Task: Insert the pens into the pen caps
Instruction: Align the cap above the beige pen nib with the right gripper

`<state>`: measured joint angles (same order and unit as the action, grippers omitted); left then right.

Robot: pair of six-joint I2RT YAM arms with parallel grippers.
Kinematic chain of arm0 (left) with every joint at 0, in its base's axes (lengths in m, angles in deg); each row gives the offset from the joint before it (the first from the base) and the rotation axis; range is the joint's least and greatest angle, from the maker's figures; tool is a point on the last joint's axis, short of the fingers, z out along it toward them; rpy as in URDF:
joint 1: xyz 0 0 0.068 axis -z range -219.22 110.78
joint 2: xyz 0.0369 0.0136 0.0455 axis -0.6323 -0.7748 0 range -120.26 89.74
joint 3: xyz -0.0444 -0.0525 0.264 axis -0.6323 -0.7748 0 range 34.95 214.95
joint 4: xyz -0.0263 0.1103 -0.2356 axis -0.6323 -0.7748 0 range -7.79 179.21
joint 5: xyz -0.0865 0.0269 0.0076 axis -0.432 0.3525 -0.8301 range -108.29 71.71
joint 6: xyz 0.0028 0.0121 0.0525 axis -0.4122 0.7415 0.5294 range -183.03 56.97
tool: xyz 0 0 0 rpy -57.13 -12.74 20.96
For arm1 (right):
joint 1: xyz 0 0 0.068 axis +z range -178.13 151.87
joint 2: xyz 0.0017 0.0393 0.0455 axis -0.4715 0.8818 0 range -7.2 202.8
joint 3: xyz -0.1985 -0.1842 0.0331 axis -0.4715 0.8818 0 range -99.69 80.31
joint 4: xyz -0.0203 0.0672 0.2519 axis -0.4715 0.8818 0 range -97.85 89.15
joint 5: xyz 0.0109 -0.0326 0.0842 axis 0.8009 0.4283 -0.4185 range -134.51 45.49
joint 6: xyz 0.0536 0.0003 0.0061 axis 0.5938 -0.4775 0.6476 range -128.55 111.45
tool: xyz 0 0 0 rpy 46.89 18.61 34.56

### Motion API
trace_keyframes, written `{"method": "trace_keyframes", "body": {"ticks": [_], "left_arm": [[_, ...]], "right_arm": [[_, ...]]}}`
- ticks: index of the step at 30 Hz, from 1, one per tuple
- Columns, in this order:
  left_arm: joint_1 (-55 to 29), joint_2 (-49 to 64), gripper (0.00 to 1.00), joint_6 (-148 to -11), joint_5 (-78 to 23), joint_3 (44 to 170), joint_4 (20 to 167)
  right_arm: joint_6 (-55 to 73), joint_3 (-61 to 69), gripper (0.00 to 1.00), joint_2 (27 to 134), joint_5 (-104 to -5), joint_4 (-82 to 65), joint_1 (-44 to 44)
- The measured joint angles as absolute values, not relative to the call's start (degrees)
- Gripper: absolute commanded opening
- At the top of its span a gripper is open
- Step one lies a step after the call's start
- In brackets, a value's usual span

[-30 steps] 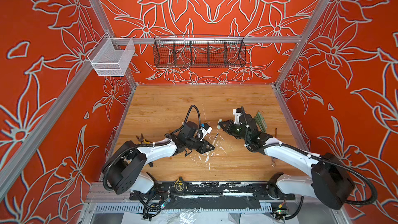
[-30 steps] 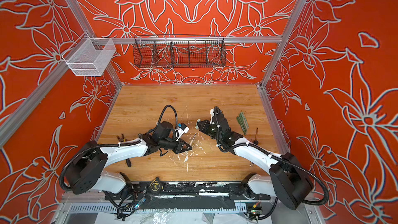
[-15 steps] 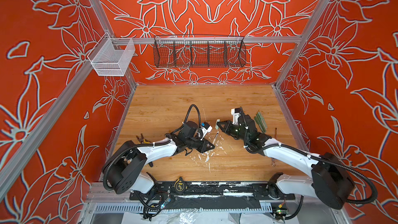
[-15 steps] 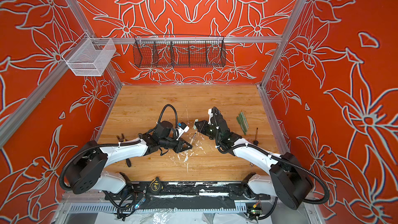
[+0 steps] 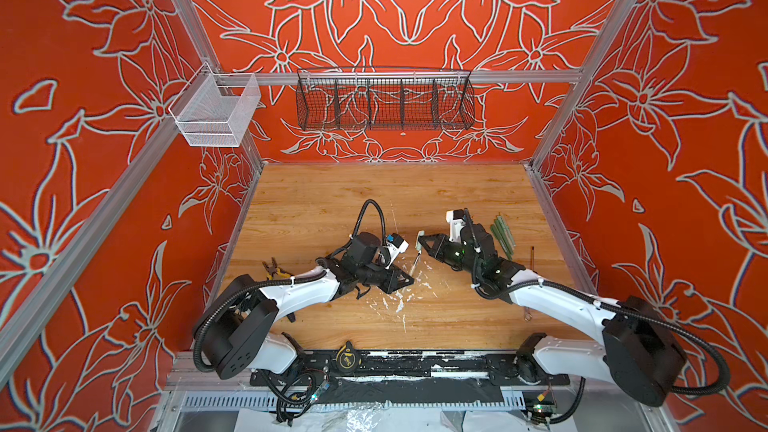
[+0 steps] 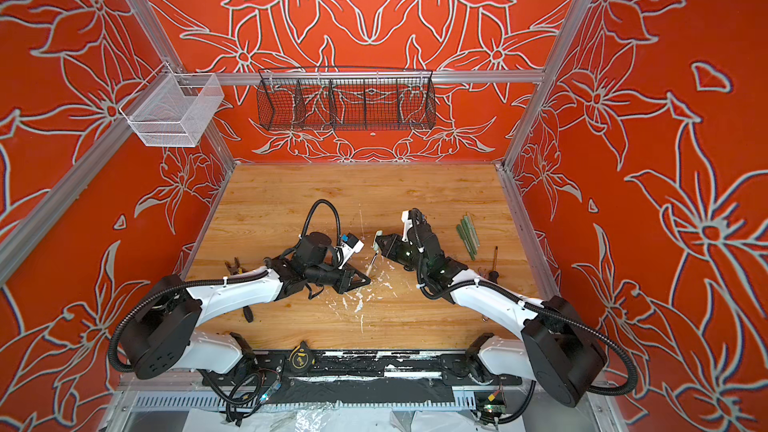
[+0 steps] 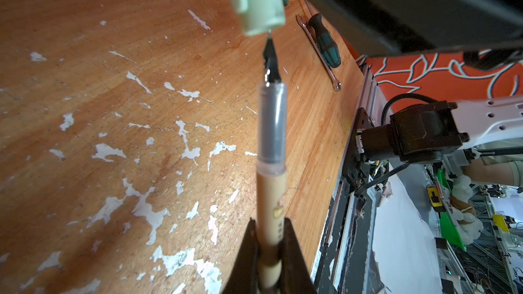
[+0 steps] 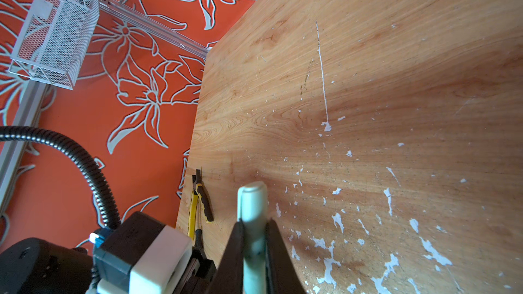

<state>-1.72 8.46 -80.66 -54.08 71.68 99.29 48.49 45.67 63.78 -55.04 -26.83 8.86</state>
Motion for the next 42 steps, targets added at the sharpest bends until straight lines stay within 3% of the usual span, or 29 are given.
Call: {"method": "trace_keyframes", "body": {"ticks": [42], "left_arm": [[-3.0, 10.3, 0.00, -79.5, -51.9, 71.7, 98.1]], "right_arm": [[46.4, 45.7, 0.00, 63.2, -55.0, -29.1, 9.1]]}}
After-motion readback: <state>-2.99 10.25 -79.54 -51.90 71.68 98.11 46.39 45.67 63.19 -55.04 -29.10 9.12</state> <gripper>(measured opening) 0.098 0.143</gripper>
